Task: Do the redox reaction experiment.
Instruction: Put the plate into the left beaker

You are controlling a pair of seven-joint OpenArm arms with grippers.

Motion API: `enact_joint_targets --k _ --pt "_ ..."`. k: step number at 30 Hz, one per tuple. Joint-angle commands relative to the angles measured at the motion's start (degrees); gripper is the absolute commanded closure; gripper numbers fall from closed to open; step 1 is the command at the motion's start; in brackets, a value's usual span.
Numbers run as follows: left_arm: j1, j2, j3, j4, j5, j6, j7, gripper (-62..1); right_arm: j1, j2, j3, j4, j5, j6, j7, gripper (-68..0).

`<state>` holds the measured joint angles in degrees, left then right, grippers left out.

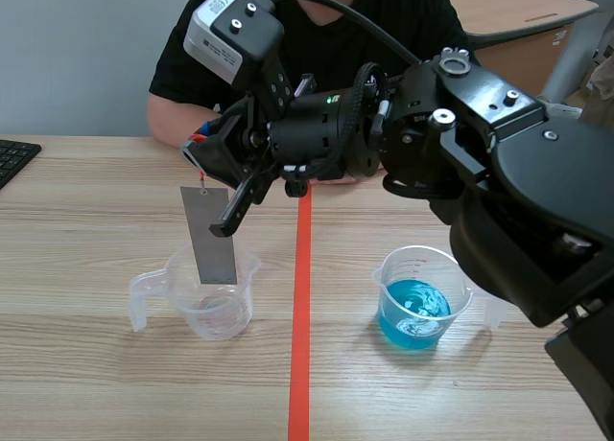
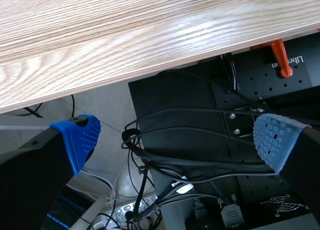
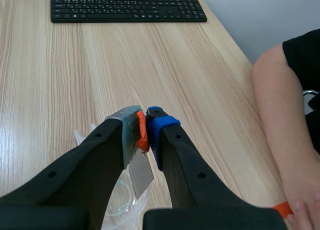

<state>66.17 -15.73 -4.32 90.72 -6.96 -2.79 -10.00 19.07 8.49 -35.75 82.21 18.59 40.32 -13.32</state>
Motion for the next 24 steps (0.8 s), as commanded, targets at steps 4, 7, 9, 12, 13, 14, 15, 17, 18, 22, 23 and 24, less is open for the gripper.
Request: enact_joint_targets --k 4,7,9,12,13,14,15,17,18,22,23,24 --pt "0.3 -0.3 -0.2 0.7 -0.1 0.1 -0.5 -62.3 1.8 -1.2 -0.9 -1.4 -0.9 0.4 1.0 -1.5" --pt "0.3 -0.3 -0.2 0.7 -0.1 0.0 -0.5 -62.3 2.1 -1.5 -1.8 -2.2 -1.9 1.0 1.0 -2.5" --pt "0.3 -0.3 -0.2 0.7 -0.1 0.0 -0.5 -62.3 2.1 -1.5 -1.9 -2.2 -1.9 2.3 1.0 -5.8" --pt "0.3 -0.3 -0.2 0.7 -0.1 0.0 -0.4 -62.3 2.1 -1.5 -1.9 -2.2 -1.9 2.4 1.0 -13.2" --pt "0.3 -0.3 -0.2 0.7 -0.1 0.0 -0.4 -62.3 2.1 -1.5 -1.9 -2.2 -1.9 2.4 1.0 -16.0" --pt "0.3 -0.3 -0.2 0.7 -0.1 0.0 -0.4 -62.3 2.1 -1.5 -1.9 -2.2 -1.9 2.4 1.0 -19.2" --pt "0.3 -0.3 -0.2 0.7 -0.1 0.0 -0.4 -62.3 2.1 -1.5 -1.9 -2.2 -1.9 2.4 1.0 -22.5" --pt "0.3 -0.3 -0.2 0.7 -0.1 0.0 -0.5 -62.3 2.0 -1.5 -1.9 -2.2 -1.9 2.4 1.0 -29.8" --pt "0.3 -0.3 -0.2 0.7 -0.1 0.0 -0.5 -62.3 2.0 -1.5 -1.9 -2.2 -1.8 2.4 1.1 -33.7" --pt "0.3 -0.3 -0.2 0.7 -0.1 0.1 -0.4 -62.3 2.0 -1.5 -2.9 -2.2 1.6 2.4 1.7 -52.4" --pt "0.3 -0.3 -0.2 0.7 -0.1 0.1 -0.4 -62.3 2.0 -1.5 -3.4 -2.2 2.7 2.4 2.0 -56.4" --pt "0.3 -0.3 -0.2 0.7 -0.1 0.1 -0.5 -62.3 2.0 -1.5 -4.0 -2.2 4.0 2.4 2.3 -59.9"
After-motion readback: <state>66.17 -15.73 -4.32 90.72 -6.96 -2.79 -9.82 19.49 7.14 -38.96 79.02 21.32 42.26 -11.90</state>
